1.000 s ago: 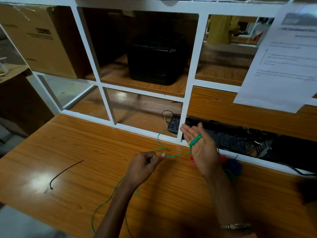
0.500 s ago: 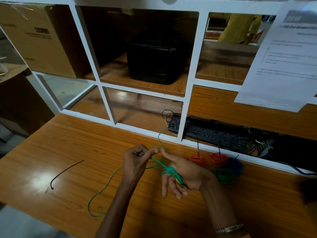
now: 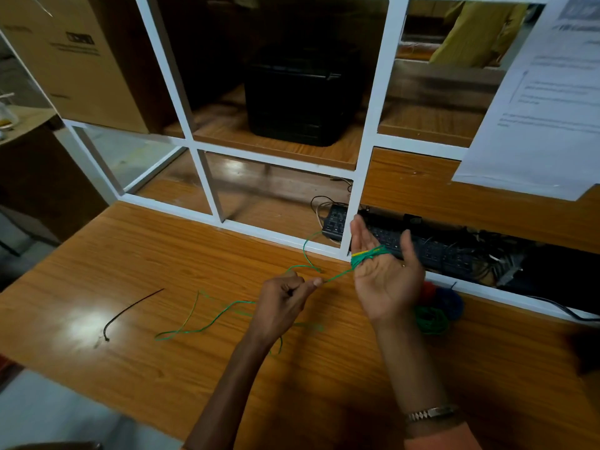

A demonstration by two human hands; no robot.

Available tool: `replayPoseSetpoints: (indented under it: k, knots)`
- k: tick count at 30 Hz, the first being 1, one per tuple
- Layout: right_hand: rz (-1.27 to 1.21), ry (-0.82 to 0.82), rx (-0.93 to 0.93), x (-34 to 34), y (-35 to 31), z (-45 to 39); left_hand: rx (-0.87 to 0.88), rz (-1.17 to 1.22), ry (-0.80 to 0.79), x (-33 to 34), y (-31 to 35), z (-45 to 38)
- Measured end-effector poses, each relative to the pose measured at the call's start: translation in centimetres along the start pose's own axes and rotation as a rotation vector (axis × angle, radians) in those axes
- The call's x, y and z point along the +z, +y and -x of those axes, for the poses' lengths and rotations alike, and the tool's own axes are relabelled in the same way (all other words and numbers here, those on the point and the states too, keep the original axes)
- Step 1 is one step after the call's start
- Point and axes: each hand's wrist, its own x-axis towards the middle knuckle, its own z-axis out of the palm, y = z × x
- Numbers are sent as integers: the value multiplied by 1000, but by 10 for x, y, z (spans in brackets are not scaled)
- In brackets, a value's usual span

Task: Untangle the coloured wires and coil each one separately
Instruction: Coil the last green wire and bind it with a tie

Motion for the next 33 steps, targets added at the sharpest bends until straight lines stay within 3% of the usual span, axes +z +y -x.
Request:
replayPoseSetpoints:
  k: [5,10,12,15,18,21,24,26,28,31,33]
  knots:
    - [984,274,-299,-16,4,-10,-153,114,-147,-6,11,6]
    - [1466,360,-411,-31,2,-11,-262,250,-57,-24,17,0]
    - [1735,357,-325,-33,3,-7,-248,289,-54,-30,19,-6]
    - [2008,293,53,-31,9,2,-198,289,-49,-32,20,-11]
    - [1924,88,484,-25,15,15,-155,235,54,-29,15,-12]
    - [1788,-127,764,-9,21,29,-90,146,167,-33,4,-13]
    - [1447,-346,937,4,25,37,-63,57,211,-31,-5,-13]
    - [1178,-438,927,3,27,35,-69,63,198,-26,-5,-11]
    - [883,-440,803,2,27,30,-80,121,126,-21,-1,-7]
    - [359,-246,470,11,20,24,-137,170,-53,-14,6,-2]
    - [214,-94,214,13,10,19,-175,160,-183,-11,6,3]
